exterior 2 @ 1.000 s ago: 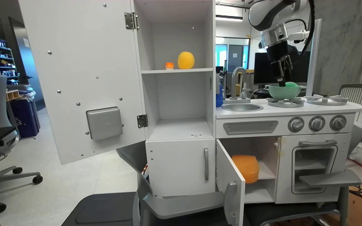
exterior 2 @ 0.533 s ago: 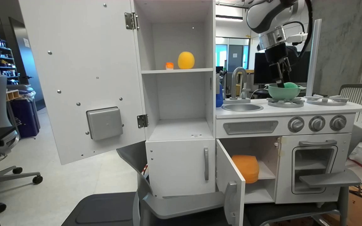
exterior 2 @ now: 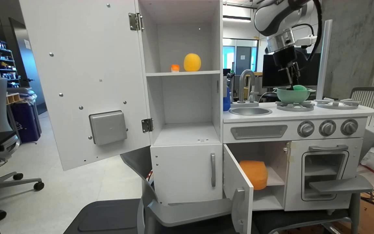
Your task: Put the orange sponge and green plushie in the top compartment of the cabinet under the sink, then close the cabinet door
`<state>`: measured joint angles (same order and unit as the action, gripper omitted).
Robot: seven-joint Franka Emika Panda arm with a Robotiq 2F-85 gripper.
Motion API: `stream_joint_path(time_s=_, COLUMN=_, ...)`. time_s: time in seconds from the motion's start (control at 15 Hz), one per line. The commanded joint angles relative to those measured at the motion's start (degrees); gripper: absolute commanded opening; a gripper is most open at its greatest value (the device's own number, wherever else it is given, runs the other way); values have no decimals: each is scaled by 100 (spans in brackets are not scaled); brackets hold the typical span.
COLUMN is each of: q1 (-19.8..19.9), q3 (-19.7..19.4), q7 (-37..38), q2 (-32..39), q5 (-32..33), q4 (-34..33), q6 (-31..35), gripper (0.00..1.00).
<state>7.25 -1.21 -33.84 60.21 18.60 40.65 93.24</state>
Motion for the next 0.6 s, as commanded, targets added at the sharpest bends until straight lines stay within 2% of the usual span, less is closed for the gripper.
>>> stream_joint_path(time_s=0.0, q1=-23, q3=-44, q7=-130, q2=244, q5=46, q4=-427, q6=-212, gripper=49)
stream_joint_path(time_s=0.47, q1=-37, q3=-28, q7=-109, q2=108, q5=24, q4=-539, q6=-259, gripper=1)
stream_joint_path(time_s=0.53, q1=-19, q3=-17, q7=-117, q2=61, q5=7, q4=-577, q6=-235, gripper=2)
